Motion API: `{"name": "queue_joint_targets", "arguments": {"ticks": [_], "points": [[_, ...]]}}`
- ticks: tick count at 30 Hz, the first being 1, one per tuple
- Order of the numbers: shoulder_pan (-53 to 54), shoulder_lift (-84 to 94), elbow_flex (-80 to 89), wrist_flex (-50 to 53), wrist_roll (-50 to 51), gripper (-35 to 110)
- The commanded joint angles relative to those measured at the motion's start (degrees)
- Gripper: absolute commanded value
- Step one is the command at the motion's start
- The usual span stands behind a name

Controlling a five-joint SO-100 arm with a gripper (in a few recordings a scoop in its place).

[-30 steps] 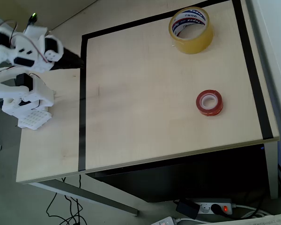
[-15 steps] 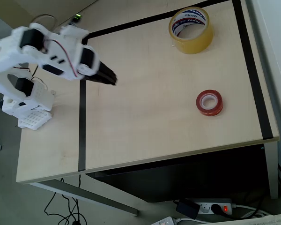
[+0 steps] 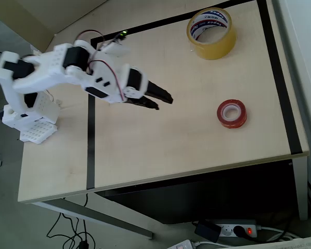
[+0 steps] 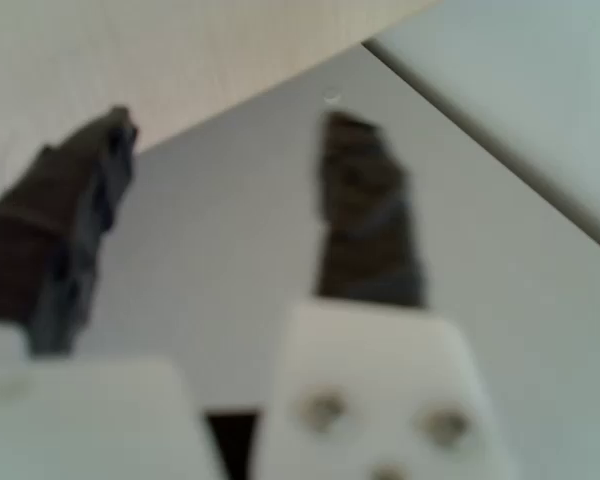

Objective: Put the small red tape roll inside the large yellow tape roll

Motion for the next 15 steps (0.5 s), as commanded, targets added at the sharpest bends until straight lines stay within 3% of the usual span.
{"name": "queue_joint_targets", "arguments": {"ticks": [1,4,15], "points": [[1.23,-10.90,-31.11,6.68,-0.88,4],[0.79,-23.91,-51.94,8.70,-1.23,1],[-1.41,-29.36,-52.47,-7.65,-1.23,0]]}}
